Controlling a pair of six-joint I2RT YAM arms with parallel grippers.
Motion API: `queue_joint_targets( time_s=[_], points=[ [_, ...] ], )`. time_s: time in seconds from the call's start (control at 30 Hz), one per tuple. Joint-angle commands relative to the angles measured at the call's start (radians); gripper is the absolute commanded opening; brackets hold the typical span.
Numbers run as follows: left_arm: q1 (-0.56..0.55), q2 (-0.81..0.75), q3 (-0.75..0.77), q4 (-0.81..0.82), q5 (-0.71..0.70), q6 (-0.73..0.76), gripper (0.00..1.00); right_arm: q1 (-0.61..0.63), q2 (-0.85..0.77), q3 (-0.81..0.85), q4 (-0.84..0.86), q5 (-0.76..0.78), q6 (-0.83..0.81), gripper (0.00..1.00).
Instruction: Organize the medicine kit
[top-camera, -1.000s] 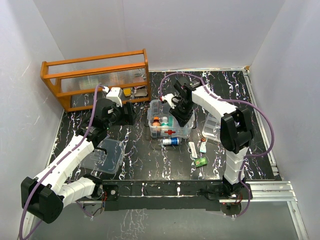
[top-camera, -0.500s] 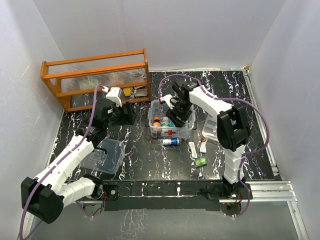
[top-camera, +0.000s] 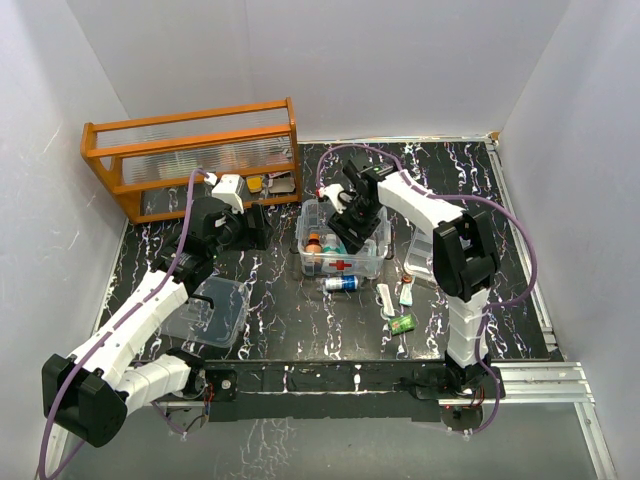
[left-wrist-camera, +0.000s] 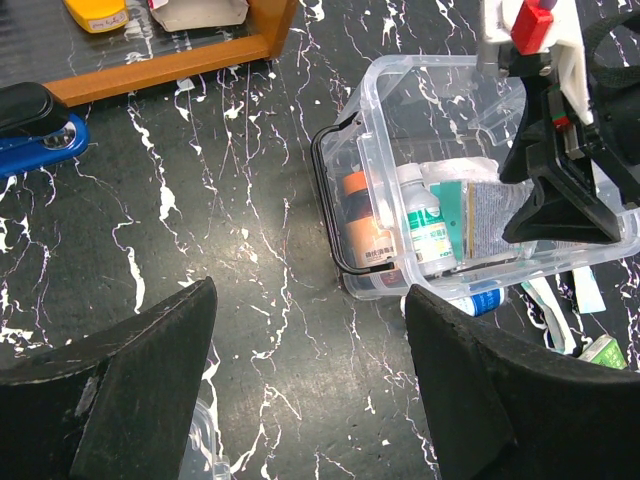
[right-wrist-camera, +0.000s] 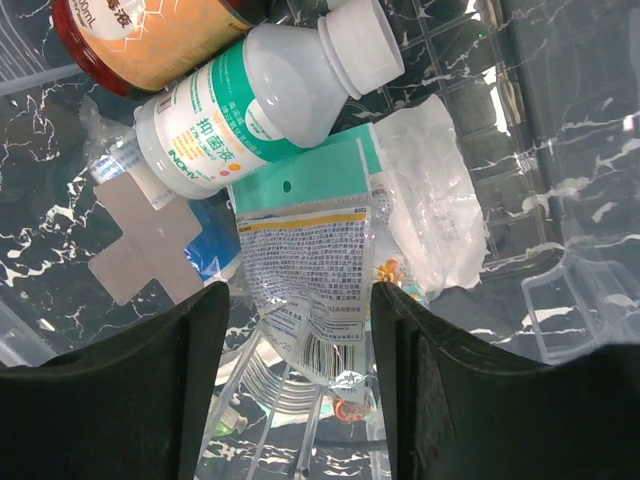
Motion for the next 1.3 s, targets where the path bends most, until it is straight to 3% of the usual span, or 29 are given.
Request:
queue_joint_targets(
  time_s=[0.0,0.1,0.37,0.7,0.87,1.07,1.27],
  points=[
    [0.007,-0.02,-0.012,0.007,0.003,0.01,0.75,-0.001,0.027,0.035,0.004,-0.04,0.002,0.53],
    [0.007,-0.02,-0.013,0.007,0.003,0.009,0.75,-0.001,0.032,0.035,-0.006,-0.035,-0.005,0.41],
    [0.009,-0.017,-0.011,0.011,0.012,0.01,0.75,-0.001,-0.035,0.064,0.056,0.047,0.037,0.6],
    [0.009,-0.022,-0.007,0.003,0.012,0.003,0.75,-0.013,-0.173,0.096,0.181,0.019,0.17,0.61],
    [0.009,-0.033,-0.001,-0.008,0.056,-0.028,0.76,-0.013,-0.355,-0.076,0.393,0.083,0.39,0.62],
    [0.01,-0.066,-0.031,-0.012,0.085,-0.092,0.78,-0.012,-0.653,-0.43,0.707,0.084,0.645,0.68],
    [0.009,-0.093,-0.077,0.002,0.124,-0.174,0.79,-0.012,-0.871,-0.652,0.789,0.066,0.934,0.72]
  ],
)
